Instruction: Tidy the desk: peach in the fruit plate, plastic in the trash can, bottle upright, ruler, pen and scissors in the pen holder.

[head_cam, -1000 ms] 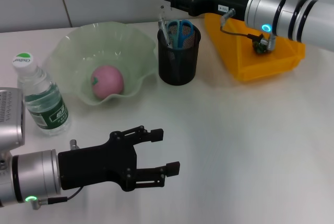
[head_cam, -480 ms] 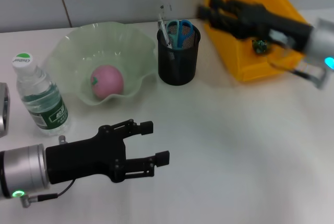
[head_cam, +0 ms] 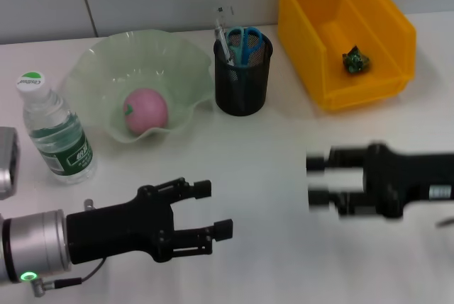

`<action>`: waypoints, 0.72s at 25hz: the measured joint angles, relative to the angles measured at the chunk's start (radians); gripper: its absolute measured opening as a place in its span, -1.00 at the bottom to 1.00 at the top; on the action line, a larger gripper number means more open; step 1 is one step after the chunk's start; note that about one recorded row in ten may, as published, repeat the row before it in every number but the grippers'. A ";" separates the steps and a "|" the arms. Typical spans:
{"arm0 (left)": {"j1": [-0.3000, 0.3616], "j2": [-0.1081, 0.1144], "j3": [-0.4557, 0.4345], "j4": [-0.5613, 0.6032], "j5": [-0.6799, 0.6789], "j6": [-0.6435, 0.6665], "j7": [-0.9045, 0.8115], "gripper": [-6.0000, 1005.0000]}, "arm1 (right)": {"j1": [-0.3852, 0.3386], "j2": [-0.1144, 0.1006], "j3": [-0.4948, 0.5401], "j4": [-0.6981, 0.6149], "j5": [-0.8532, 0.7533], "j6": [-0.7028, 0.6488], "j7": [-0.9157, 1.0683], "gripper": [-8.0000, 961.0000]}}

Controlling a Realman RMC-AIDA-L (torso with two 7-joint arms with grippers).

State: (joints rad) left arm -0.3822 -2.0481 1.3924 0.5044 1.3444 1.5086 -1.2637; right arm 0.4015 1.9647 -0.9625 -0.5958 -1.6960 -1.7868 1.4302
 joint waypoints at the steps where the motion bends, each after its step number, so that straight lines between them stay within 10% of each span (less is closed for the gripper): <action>1: -0.020 0.002 0.004 -0.034 0.005 -0.002 -0.013 0.73 | 0.003 -0.001 0.000 0.002 -0.033 -0.007 0.006 0.41; 18: -0.052 0.024 -0.004 -0.080 0.029 0.057 -0.035 0.73 | -0.004 0.011 0.024 0.025 -0.104 0.050 -0.068 0.71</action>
State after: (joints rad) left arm -0.4340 -2.0244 1.3884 0.4247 1.3731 1.5657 -1.2991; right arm 0.3980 1.9758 -0.9381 -0.5705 -1.7995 -1.7364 1.3623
